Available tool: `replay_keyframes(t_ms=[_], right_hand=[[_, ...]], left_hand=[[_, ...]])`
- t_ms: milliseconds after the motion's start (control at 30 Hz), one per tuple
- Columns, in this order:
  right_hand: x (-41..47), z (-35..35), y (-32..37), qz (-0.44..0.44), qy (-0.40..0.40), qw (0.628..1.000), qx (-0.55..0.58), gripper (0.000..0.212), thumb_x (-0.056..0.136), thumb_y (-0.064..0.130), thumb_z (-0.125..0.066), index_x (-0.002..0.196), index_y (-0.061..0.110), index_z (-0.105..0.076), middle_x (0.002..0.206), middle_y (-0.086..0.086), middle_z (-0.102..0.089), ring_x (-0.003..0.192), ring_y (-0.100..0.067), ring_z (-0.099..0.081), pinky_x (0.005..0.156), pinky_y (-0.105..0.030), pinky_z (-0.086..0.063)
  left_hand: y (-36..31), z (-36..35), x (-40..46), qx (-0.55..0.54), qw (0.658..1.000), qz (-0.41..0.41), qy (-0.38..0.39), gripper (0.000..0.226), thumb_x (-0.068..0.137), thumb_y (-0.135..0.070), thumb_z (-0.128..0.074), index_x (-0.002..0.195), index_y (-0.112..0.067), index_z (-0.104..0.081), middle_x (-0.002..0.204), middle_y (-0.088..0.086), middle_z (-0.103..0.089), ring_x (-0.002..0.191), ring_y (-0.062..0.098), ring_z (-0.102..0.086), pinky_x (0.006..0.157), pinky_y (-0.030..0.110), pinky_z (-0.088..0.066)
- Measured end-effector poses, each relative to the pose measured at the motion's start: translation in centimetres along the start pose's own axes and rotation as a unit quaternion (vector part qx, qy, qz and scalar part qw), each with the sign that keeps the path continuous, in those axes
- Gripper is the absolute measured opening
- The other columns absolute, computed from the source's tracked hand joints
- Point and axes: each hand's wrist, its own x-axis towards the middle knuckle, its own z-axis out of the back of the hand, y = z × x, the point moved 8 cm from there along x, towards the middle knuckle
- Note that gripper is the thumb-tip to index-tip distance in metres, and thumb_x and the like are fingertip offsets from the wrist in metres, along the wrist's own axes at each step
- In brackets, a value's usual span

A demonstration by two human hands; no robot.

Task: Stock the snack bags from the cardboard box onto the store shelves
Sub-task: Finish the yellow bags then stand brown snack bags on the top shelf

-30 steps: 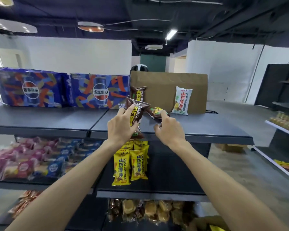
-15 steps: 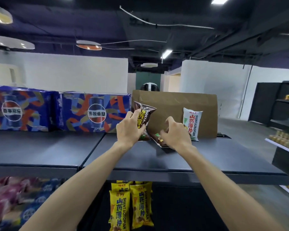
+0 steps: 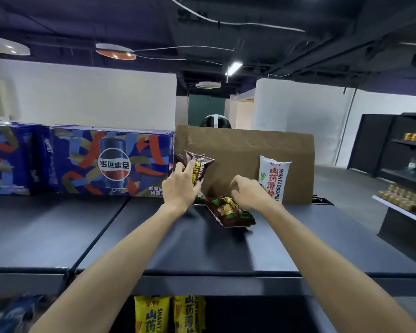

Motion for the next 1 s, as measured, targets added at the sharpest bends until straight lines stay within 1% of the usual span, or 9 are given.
replay_keyframes(t_ms=[167, 333, 433, 500, 600, 700, 767, 900, 1000], right_hand=[[0.9, -0.8, -1.3, 0.001, 0.025, 1.0, 0.019, 0.03, 0.099, 0.02, -0.044, 0.128, 0.021, -0.052, 0.127, -0.009, -0.059, 0.108, -0.025, -0.057, 0.084, -0.029, -0.045], [1.6, -1.7, -0.8, 0.003, 0.036, 0.999, 0.036, 0.032, 0.102, 0.023, -0.035, 0.127, 0.018, -0.054, 0.13, -0.009, -0.057, 0.111, -0.026, -0.054, 0.083, -0.028, -0.039], [1.9, -2.1, -0.1, -0.006, 0.033, 0.999, 0.026, 0.035, 0.101, 0.032, -0.039, 0.126, 0.013, -0.054, 0.129, -0.012, -0.058, 0.115, -0.029, -0.054, 0.088, -0.032, -0.042], [1.6, -3.1, 0.2, -0.013, 0.045, 0.999, -0.009, 0.049, 0.096, 0.045, -0.043, 0.13, 0.009, -0.05, 0.132, -0.016, -0.055, 0.119, -0.033, -0.052, 0.094, -0.037, -0.044], [0.6, -5.8, 0.1, -0.031, 0.109, 0.992, -0.056, 0.072, 0.089, 0.059, -0.046, 0.14, 0.009, -0.041, 0.141, -0.021, -0.046, 0.129, -0.038, -0.043, 0.101, -0.041, -0.039], [0.1, -6.1, -0.1, -0.05, 0.114, 0.988, -0.09, 0.085, 0.081, 0.069, -0.051, 0.144, 0.013, -0.035, 0.143, -0.021, -0.039, 0.133, -0.04, -0.033, 0.104, -0.046, -0.034], [-0.2, -5.7, 0.2, -0.051, 0.091, 0.987, -0.119, 0.083, 0.079, 0.068, -0.054, 0.141, 0.015, -0.037, 0.142, -0.018, -0.036, 0.132, -0.038, -0.034, 0.102, -0.045, -0.036], [-0.6, -5.7, 1.2, -0.051, 0.06, 0.985, -0.152, 0.064, 0.087, 0.051, -0.053, 0.135, 0.012, -0.039, 0.135, -0.016, -0.041, 0.12, -0.035, -0.051, 0.087, -0.04, -0.042], [-0.4, -4.4, 2.0, -0.037, 0.021, 0.989, -0.143, 0.052, 0.089, 0.041, -0.055, 0.13, 0.012, -0.041, 0.131, -0.016, -0.045, 0.117, -0.037, -0.053, 0.085, -0.039, -0.043]], left_hand=[[0.1, -2.7, -0.8, 0.028, 0.999, 0.01, -0.014, 0.07, 0.093, -0.037, -0.055, 0.152, -0.018, -0.023, 0.129, 0.018, -0.037, 0.095, 0.03, -0.056, 0.061, 0.039, -0.052], [-0.4, -5.3, -1.8, 0.042, 0.999, 0.0, 0.012, 0.081, 0.097, -0.048, -0.042, 0.155, -0.011, 0.002, 0.148, 0.022, -0.016, 0.108, 0.038, -0.045, 0.076, 0.043, -0.052], [-0.2, -5.6, -1.8, 0.026, 1.0, 0.008, 0.01, 0.086, 0.094, -0.051, -0.043, 0.155, -0.013, 0.004, 0.15, 0.022, -0.014, 0.109, 0.041, -0.044, 0.082, 0.047, -0.05], [-0.2, -5.7, -1.8, 0.024, 1.0, 0.009, 0.01, 0.087, 0.093, -0.05, -0.045, 0.155, -0.013, 0.003, 0.151, 0.022, -0.014, 0.109, 0.041, -0.045, 0.083, 0.047, -0.05], [-0.2, -5.3, -1.9, 0.009, 1.0, 0.009, 0.002, 0.084, 0.093, -0.044, -0.049, 0.155, -0.011, -0.003, 0.148, 0.023, -0.018, 0.107, 0.04, -0.046, 0.078, 0.046, -0.051], [0.4, -4.2, -1.5, 0.003, 0.999, 0.017, -0.033, 0.078, 0.094, -0.039, -0.051, 0.154, -0.009, -0.011, 0.145, 0.024, -0.024, 0.102, 0.04, -0.049, 0.071, 0.045, -0.052], [1.0, -4.6, -1.5, 0.012, 1.0, 0.017, -0.019, 0.079, 0.094, -0.041, -0.049, 0.154, -0.01, -0.008, 0.145, 0.023, -0.023, 0.101, 0.04, -0.049, 0.069, 0.045, -0.052], [1.4, -5.6, -1.8, -0.001, 1.0, 0.027, 0.014, 0.085, 0.095, -0.047, -0.046, 0.155, -0.011, 0.002, 0.148, 0.025, -0.018, 0.11, 0.044, -0.043, 0.086, 0.051, -0.047], [1.3, -5.5, -1.9, -0.015, 0.999, 0.033, 0.019, 0.085, 0.095, -0.048, -0.045, 0.155, -0.011, 0.004, 0.149, 0.025, -0.016, 0.113, 0.045, -0.041, 0.091, 0.052, -0.044]])
